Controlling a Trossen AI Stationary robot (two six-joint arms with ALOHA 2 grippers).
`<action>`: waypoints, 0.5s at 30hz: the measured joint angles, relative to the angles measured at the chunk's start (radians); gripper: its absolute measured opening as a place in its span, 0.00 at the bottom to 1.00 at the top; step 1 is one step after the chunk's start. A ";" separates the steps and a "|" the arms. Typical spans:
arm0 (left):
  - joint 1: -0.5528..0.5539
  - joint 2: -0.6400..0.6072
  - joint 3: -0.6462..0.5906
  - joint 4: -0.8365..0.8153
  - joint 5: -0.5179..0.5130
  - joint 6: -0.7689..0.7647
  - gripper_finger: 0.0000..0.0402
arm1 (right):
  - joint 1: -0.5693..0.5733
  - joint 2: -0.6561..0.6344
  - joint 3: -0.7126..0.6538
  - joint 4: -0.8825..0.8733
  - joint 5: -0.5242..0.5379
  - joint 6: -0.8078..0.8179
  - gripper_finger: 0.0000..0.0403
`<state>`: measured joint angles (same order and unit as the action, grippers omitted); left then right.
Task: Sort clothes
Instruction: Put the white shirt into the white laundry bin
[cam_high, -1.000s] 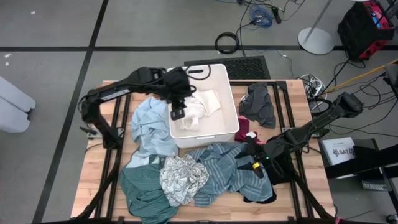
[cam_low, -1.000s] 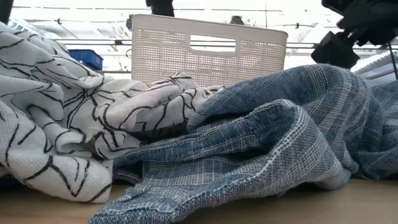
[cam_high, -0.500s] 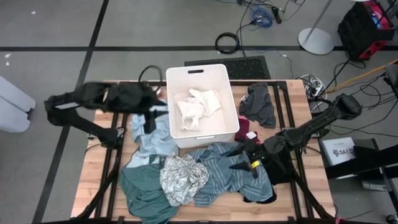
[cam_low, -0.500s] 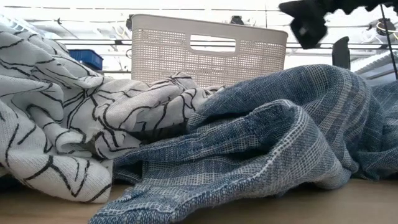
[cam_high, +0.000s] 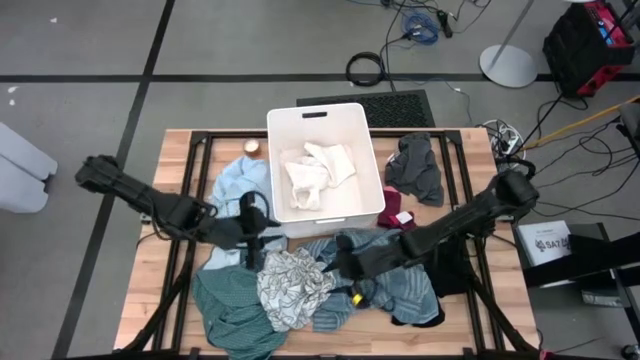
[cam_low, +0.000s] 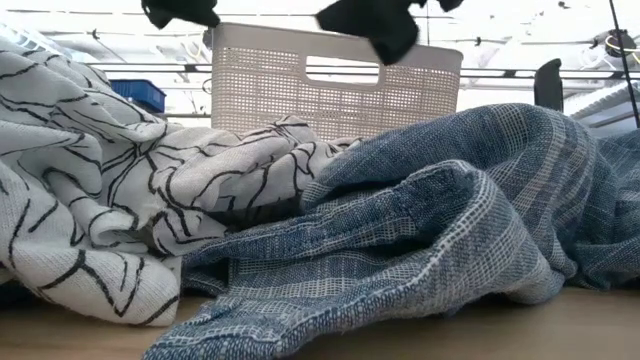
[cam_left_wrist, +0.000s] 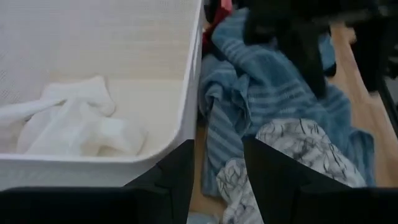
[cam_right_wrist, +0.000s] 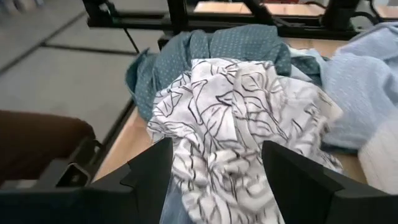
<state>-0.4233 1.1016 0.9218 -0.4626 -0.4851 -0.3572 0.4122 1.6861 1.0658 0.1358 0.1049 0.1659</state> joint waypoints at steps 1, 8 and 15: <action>-0.010 0.000 -0.025 0.035 -0.020 -0.001 0.37 | -0.002 0.030 0.031 -0.010 -0.001 -0.007 0.58; -0.063 0.000 -0.142 0.276 -0.058 0.014 0.37 | -0.020 0.234 0.248 -0.108 -0.001 -0.060 0.58; -0.098 0.000 -0.146 0.365 -0.118 0.084 0.37 | -0.027 0.408 0.412 -0.219 -0.019 -0.089 0.58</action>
<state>-0.5215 1.1019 0.7761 -0.0978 -0.6029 -0.2735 0.3852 2.0943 1.4776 -0.0833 0.0861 0.0772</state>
